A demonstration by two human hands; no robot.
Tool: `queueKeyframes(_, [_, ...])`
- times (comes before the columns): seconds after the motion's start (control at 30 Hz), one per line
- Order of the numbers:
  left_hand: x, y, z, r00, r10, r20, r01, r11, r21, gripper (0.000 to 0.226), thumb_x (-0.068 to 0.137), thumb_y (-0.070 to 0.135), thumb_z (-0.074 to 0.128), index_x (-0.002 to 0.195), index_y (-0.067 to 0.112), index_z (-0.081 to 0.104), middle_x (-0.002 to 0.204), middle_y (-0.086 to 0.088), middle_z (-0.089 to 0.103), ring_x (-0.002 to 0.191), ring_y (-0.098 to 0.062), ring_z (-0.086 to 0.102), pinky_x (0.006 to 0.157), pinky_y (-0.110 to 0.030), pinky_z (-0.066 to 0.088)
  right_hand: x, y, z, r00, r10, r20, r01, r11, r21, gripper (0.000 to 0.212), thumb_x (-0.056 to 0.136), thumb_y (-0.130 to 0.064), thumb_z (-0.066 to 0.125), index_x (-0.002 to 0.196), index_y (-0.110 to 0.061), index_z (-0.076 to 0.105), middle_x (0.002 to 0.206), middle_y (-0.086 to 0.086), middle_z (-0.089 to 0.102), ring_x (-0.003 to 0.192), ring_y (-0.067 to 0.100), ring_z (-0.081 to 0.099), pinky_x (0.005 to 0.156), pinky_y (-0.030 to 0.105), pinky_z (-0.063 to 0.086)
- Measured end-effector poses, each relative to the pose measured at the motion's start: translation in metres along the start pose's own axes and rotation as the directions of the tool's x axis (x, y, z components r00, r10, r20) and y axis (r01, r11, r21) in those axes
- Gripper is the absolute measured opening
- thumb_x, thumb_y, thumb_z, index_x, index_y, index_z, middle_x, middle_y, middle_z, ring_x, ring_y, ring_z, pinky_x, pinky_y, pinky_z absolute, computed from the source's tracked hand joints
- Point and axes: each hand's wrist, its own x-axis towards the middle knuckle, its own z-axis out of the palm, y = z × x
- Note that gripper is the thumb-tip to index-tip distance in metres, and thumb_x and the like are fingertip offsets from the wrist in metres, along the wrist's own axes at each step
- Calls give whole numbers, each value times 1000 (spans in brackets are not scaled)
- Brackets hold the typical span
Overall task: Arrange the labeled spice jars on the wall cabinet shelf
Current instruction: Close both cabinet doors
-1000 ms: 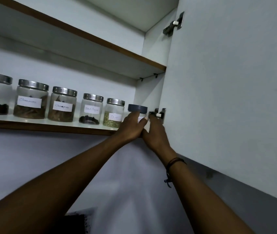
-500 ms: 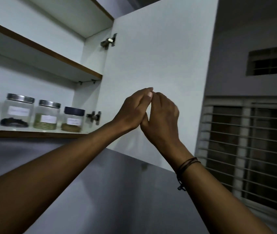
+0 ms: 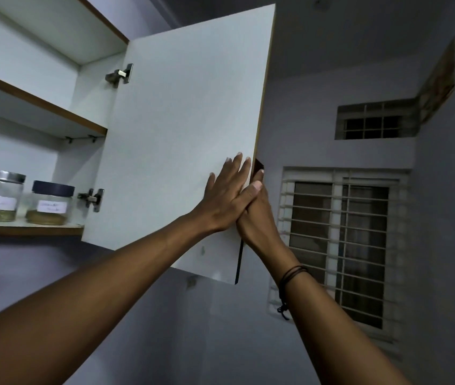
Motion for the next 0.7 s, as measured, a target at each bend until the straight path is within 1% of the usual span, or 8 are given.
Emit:
queueKeyframes(0.07, [2, -3, 0, 999, -36, 9, 36, 999, -1, 77, 90, 67, 12, 157, 33, -2, 166, 12, -14, 150, -5, -19, 122, -48, -14, 1, -1, 1, 996, 88, -3, -87, 984, 156, 62, 104, -39, 35, 157, -21, 9, 165, 2, 7, 147, 5, 2, 112, 19, 13])
queueKeyframes(0.17, [0, -7, -4, 998, -56, 21, 55, 998, 13, 75, 91, 67, 11, 157, 34, -3, 165, 13, -16, 149, -3, -21, 122, -51, -12, 2, -5, 1, 959, 285, -15, -262, 901, 347, 70, 101, -46, 38, 157, -18, 6, 164, 2, 15, 148, 18, 20, 109, 24, 24])
queueKeyframes(0.27, [-11, -3, -13, 999, -35, 1, 35, 999, 2, 73, 91, 67, 9, 156, 36, -3, 165, 15, -17, 149, -2, -22, 122, -52, -11, -2, -19, 2, 950, 298, -91, -244, 893, 379, 61, 101, -40, 42, 154, -17, 24, 158, 3, 32, 144, 18, 32, 115, 34, 32])
queueKeyframes(0.33, [-21, 0, -27, 999, 24, -26, -24, 1000, -5, 77, 86, 77, 3, 153, 40, -6, 165, 15, -18, 149, -2, -22, 122, -51, -12, -8, -34, 5, 953, 264, -150, -187, 899, 395, 58, 100, -40, 46, 152, -20, 30, 152, -5, 39, 135, -2, 36, 106, 16, 37])
queueKeyframes(0.4, [-32, 6, -47, 993, 100, -57, -101, 995, -13, 84, 79, 85, -2, 150, 41, -8, 165, 14, -18, 149, -1, -21, 123, -49, -13, -15, -52, 6, 960, 190, -205, -79, 886, 457, 55, 98, -41, 49, 149, -22, 36, 131, -22, 46, 108, -32, 36, 79, -8, 34])
queueKeyframes(0.43, [-39, 8, -58, 989, 129, -72, -131, 991, -15, 86, 79, 85, -3, 150, 38, -8, 165, 12, -17, 150, -1, -20, 123, -49, -12, -18, -63, 7, 960, 147, -238, -14, 875, 485, 50, 98, -40, 51, 144, -26, 41, 119, -29, 46, 98, -36, 38, 70, -10, 33])
queueKeyframes(0.57, [-67, 9, -102, 965, 214, -155, -224, 973, -50, 95, 88, 77, 6, 157, 13, -2, 168, -3, -10, 154, -15, -11, 124, -54, -1, -20, -111, 16, 943, 31, -331, 174, 803, 570, 25, 93, -33, 54, 111, -50, 52, 97, -15, 52, 87, -6, 55, 66, 6, 47])
queueKeyframes(0.7, [-96, -3, -151, 954, 204, -218, -246, 951, -187, 96, 93, 71, 24, 156, 7, -8, 168, -7, -6, 155, -18, 1, 126, -44, 9, -13, -156, 45, 926, -75, -370, 301, 739, 603, 38, 93, -20, 56, 131, -20, 58, 101, -5, 52, 86, 2, 56, 67, 11, 50])
